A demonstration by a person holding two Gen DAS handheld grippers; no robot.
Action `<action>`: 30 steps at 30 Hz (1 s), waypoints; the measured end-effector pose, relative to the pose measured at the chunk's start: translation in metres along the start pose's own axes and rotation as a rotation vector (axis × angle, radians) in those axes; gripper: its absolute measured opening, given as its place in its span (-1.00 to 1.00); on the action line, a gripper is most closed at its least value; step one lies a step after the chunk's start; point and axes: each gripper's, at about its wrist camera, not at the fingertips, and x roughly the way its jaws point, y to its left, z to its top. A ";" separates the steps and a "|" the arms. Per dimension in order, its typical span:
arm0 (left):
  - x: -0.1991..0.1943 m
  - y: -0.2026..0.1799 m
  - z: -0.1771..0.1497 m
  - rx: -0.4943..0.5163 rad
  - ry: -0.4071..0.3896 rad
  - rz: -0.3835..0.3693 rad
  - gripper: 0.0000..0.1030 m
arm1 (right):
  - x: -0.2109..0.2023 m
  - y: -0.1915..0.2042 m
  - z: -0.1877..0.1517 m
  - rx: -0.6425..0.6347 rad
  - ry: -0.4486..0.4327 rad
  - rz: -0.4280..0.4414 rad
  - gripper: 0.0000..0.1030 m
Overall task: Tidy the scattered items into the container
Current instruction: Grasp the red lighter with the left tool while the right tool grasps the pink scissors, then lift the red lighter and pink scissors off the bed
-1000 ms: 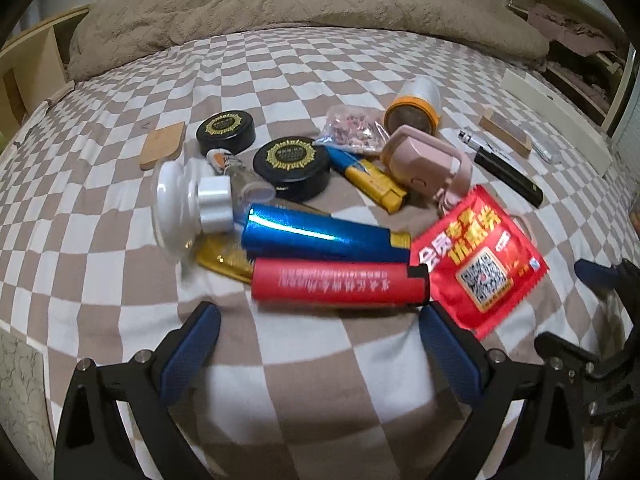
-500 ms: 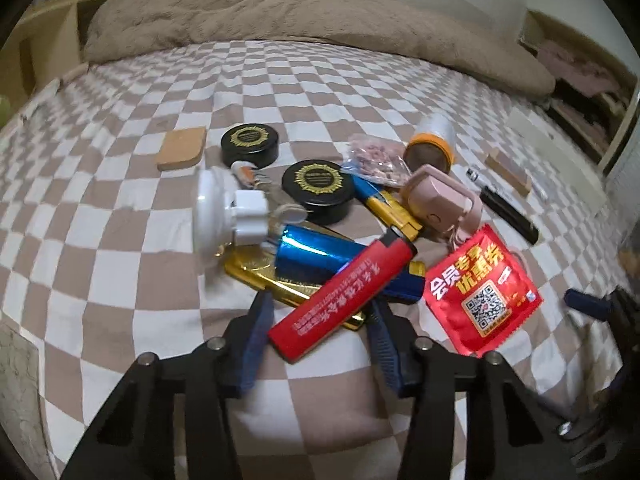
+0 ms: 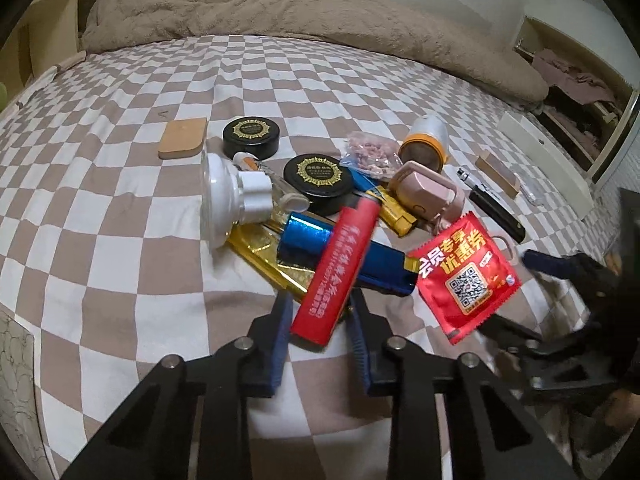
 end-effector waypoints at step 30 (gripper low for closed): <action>-0.029 -0.010 -0.035 0.062 0.082 -0.031 -0.63 | -0.039 0.025 -0.035 -0.068 -0.004 0.078 0.29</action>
